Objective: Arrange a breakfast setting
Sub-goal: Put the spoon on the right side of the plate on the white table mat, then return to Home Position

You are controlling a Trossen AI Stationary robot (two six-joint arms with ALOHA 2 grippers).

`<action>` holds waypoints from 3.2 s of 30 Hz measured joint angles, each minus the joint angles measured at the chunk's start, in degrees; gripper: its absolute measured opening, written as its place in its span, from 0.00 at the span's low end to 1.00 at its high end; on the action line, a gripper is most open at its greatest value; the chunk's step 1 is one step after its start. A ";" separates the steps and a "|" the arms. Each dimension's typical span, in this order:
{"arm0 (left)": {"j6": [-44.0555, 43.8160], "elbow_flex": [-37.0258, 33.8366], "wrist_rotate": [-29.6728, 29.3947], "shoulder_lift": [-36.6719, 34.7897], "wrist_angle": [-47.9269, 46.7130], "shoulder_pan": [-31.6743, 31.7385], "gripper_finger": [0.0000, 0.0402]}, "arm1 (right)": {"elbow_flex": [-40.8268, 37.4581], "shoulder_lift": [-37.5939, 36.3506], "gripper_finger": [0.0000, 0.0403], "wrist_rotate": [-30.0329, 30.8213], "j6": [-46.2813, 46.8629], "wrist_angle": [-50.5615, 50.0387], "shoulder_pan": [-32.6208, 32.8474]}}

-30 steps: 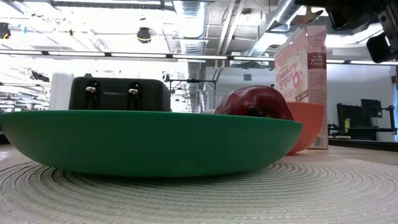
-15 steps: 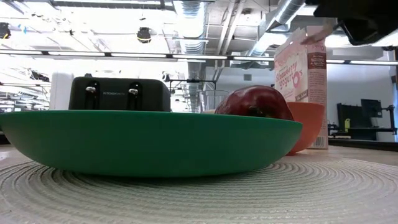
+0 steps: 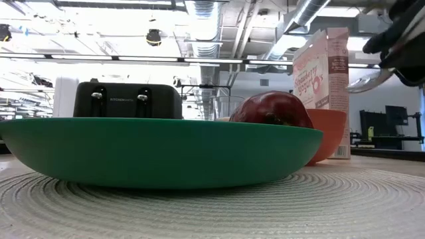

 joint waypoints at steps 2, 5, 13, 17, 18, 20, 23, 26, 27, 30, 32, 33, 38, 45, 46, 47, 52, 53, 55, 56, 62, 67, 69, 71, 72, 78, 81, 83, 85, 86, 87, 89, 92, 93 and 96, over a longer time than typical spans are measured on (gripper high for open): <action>-0.02 0.00 0.07 0.00 -0.02 0.00 0.42 | 0.01 0.48 0.14 -0.08 0.77 0.26 -0.01; -0.07 0.00 0.90 0.00 0.06 0.00 0.42 | 0.00 0.51 0.14 -0.55 1.44 -1.64 -0.20; -0.12 0.00 0.96 0.00 0.07 0.00 0.42 | 0.00 0.49 0.14 -1.98 2.09 -6.75 -2.54; -0.12 0.00 1.01 0.00 0.07 0.00 0.42 | 0.00 0.49 0.14 -4.58 2.19 -8.68 -3.37; -0.12 0.00 1.01 0.00 0.09 0.00 0.42 | 0.00 0.49 0.14 -4.97 2.25 -9.05 -3.49; -0.12 0.00 1.05 0.00 0.08 0.00 0.42 | 0.00 0.49 0.14 -5.76 2.28 -9.94 -3.67; -0.12 0.00 1.17 0.00 0.09 0.00 0.42 | 0.00 0.49 0.14 -6.09 2.23 -11.23 -4.22; -0.12 0.00 2.31 0.00 0.09 0.00 0.42 | 0.00 0.49 0.14 -7.21 2.13 -12.48 -4.87; -0.12 0.00 2.36 0.00 0.09 0.00 0.42 | 0.00 0.49 0.14 -7.72 2.10 -13.20 -5.14; -0.11 0.00 2.36 0.00 0.09 0.00 0.42 | 0.00 0.49 0.14 -10.12 2.11 -14.49 -5.99; -0.09 0.00 2.36 0.00 0.09 0.00 0.42 | 0.00 0.49 0.14 -10.74 2.10 -14.56 -6.30; -0.09 0.00 2.36 0.00 0.09 0.00 0.42 | 0.00 0.49 0.14 -10.79 2.10 -14.58 -6.38; -0.09 0.00 3.01 0.00 0.09 0.00 0.42 | 0.00 0.49 0.14 -10.86 2.05 -14.61 -7.02; -0.09 0.00 3.87 0.00 0.09 0.00 0.42 | 0.00 0.49 0.14 -10.87 1.91 -15.33 -7.06; -0.09 0.00 3.87 0.00 0.09 0.00 0.42 | 0.00 0.49 0.14 -10.91 1.93 -15.77 -7.13; -0.09 0.00 3.87 0.00 0.09 0.00 0.42 | 0.00 0.49 0.14 -11.03 1.93 -16.12 -7.26; -0.07 0.00 4.84 0.00 0.09 0.00 0.42 | 0.00 0.49 0.14 -11.99 1.93 -17.44 -8.31; -0.07 0.00 4.90 0.00 0.09 0.00 0.42 | 0.00 0.49 0.14 -12.01 1.91 -17.80 -8.56; 0.14 0.00 4.92 0.00 0.09 0.00 0.42 | 0.00 0.49 0.14 -12.03 1.86 -17.95 -8.88; 0.27 0.00 4.92 0.00 0.09 0.00 0.42 | 0.00 0.49 0.14 -12.03 1.86 -17.93 -8.88; 0.32 0.00 5.64 -0.31 0.07 0.00 0.42 | 0.00 0.47 0.14 -12.03 0.79 -18.06 -8.86; 0.34 0.00 7.06 -1.71 -0.08 0.00 0.42 | 0.00 0.47 0.14 -12.89 -1.03 -16.77 -8.86; 0.34 0.00 7.18 -2.59 -0.13 0.00 0.42 | 0.00 0.45 0.16 -13.63 -1.27 -16.17 -8.86; 0.34 0.00 7.26 -3.58 -0.14 0.00 0.42 | 0.00 0.45 0.19 -13.75 -1.35 -15.96 -8.86; 0.35 0.00 7.28 -4.07 -0.21 0.00 0.42 | 0.00 0.45 0.21 -13.83 -1.35 -15.98 -8.86; 0.38 0.00 7.26 -6.79 -2.66 0.00 0.42 | 0.00 0.45 0.33 -14.72 -0.12 -15.94 -8.86; 0.38 0.00 7.23 -8.19 -5.43 0.00 0.42 | 0.00 0.45 0.37 -14.79 0.70 -15.04 -8.86; 0.39 0.00 7.23 -9.13 -7.18 0.00 0.42 | 0.00 0.45 0.38 -14.79 0.79 -13.90 -8.86; 0.36 0.00 7.24 -10.25 -9.08 0.00 0.42 | 0.00 0.45 0.39 -14.79 0.78 -11.96 -8.86; 0.36 0.00 7.26 -10.86 -9.88 0.00 0.42 | 0.00 0.45 0.39 -14.76 0.53 -10.79 -8.86; 0.36 0.00 7.29 -11.63 -10.84 0.00 0.42 | 0.00 0.45 0.39 -14.72 -0.16 -9.51 -8.86; 0.31 0.00 8.32 -13.47 -13.37 0.00 0.42 | 0.00 0.45 0.39 -14.22 -2.44 -6.41 -8.86; 0.08 0.00 12.01 -16.93 -19.00 0.00 0.42 | -0.01 0.23 0.38 -12.26 -6.31 -0.49 -8.86; 0.14 0.00 13.04 -18.14 -21.09 0.00 0.42 | 0.00 0.23 0.38 -11.25 -7.65 1.73 -8.86; 0.33 0.00 13.75 -22.37 -28.41 -0.31 0.42 | -0.02 0.23 0.38 -6.98 -13.53 10.30 -8.87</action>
